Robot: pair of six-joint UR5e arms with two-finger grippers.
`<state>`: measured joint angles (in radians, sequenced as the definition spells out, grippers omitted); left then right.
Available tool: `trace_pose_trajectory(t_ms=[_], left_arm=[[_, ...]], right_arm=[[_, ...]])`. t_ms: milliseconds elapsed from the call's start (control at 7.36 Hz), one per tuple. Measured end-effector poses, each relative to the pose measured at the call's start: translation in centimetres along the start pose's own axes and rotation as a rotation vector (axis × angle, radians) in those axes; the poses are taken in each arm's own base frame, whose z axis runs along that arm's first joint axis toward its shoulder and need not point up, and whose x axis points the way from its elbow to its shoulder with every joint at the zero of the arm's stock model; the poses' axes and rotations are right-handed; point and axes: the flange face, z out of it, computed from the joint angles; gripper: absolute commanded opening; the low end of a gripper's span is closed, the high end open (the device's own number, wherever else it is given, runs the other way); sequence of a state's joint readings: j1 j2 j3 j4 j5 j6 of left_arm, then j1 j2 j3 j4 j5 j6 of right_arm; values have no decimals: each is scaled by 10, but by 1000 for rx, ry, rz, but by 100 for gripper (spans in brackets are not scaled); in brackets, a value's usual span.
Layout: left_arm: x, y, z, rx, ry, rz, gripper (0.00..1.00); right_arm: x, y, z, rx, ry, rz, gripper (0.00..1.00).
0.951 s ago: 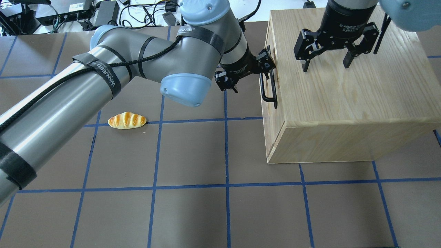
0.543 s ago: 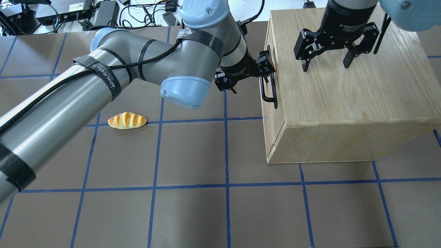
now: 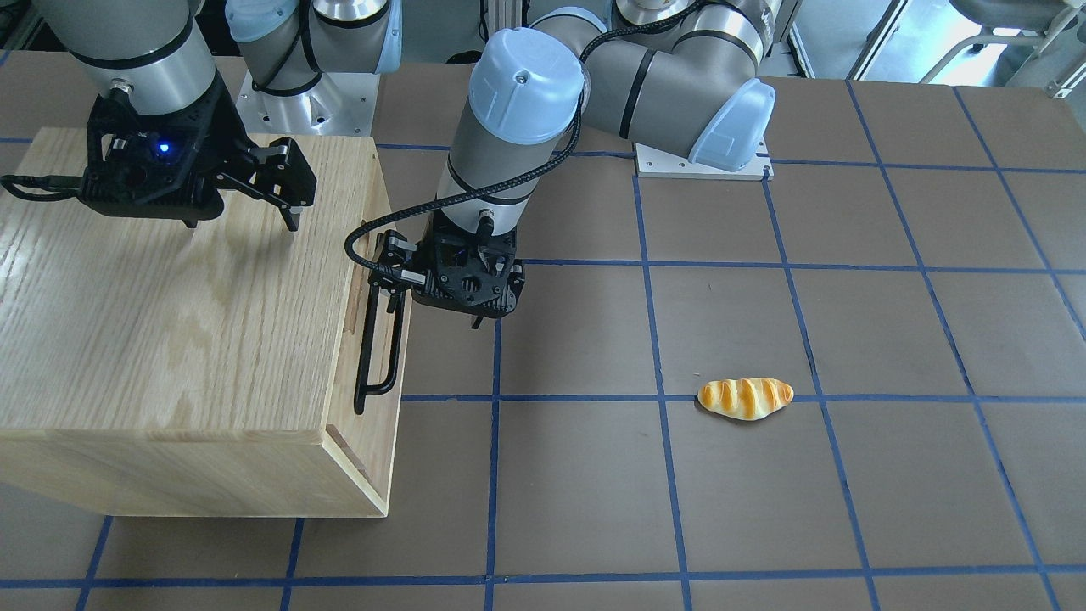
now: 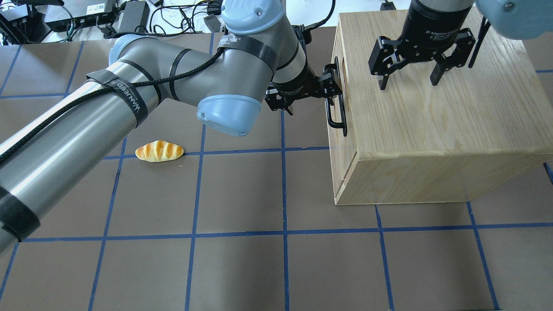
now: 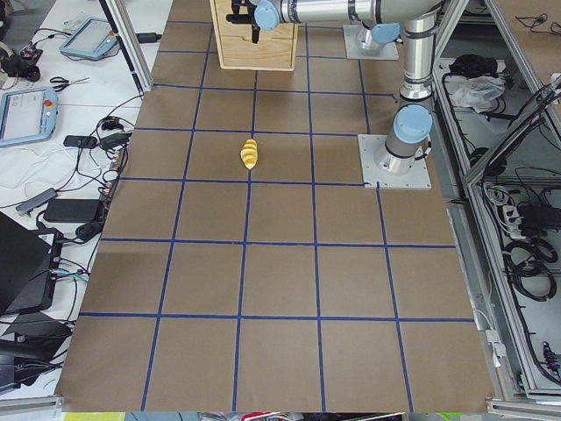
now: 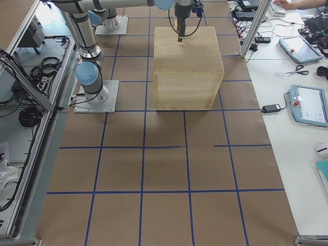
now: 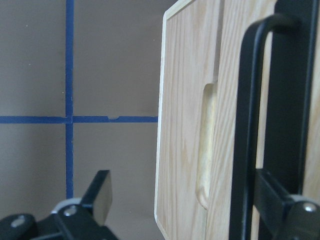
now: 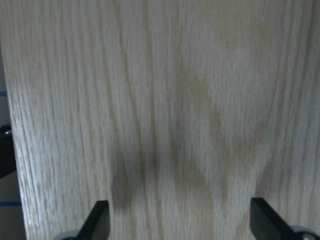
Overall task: Open upper drawer
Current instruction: 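Pull the handle with the left gripper, sliding the drawer out toward the bread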
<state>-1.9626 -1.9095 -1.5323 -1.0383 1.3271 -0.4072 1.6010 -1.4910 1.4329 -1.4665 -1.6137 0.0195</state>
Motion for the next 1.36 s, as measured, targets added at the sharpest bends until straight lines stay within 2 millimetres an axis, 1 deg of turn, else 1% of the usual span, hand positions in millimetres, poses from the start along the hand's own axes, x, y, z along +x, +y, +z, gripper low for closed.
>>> trace_pose_trajectory(t_ms=[543,679,815,1086,1358], left_arm=[[-32,-21,-7,12,-11,-44,100],[-45,-25,-10,12,-23,-66,100],[-58,-25,-11,7,-31,-87,100],[-72,-26,-12,4,-37,-96,100],[-86,-31,-19,13,-40,-61,100]], right_arm=[[0,0,0,0,0,-1,100],[0,0,0,0,0,-1,100],[0,0,0,0,0,-1,100],[0,0,0,0,0,0,100],[0,0,0,-1,0,-1,100]])
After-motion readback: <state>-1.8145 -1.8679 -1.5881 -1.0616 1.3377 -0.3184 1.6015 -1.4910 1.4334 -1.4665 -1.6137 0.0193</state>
